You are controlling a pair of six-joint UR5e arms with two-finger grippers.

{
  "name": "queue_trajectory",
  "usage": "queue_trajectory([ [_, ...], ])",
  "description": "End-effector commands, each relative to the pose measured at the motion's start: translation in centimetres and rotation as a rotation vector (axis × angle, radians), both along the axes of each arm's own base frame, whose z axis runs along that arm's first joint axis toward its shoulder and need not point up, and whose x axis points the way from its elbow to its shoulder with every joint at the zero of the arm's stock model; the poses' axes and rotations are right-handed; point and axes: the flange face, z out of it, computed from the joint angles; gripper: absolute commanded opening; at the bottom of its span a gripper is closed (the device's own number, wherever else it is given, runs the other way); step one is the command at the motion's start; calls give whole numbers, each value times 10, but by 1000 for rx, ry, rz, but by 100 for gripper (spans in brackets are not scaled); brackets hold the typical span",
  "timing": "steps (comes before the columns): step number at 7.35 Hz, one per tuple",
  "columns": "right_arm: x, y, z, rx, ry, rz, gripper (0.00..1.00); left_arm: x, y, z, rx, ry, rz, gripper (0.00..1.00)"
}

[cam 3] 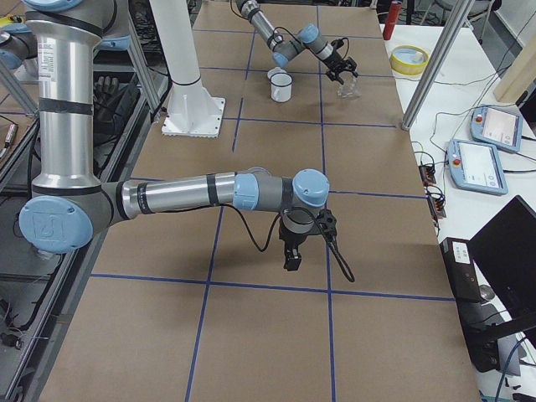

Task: Place funnel on cup
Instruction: 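Move the left gripper to the clear glass funnel farther from the robot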

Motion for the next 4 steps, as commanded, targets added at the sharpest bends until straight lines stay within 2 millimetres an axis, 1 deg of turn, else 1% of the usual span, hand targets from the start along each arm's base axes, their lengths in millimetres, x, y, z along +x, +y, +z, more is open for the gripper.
queue_trajectory([
  [1,0,0,0,0,0,0,100,0,-8,2,2,15,-23,51],
  [2,0,0,0,0,0,0,100,-5,-12,2,-7,30,-45,27],
  [3,0,0,0,0,0,0,100,-8,-14,1,-6,31,-49,6],
  [4,0,0,0,0,0,0,100,-9,-15,1,-6,31,-51,0],
])
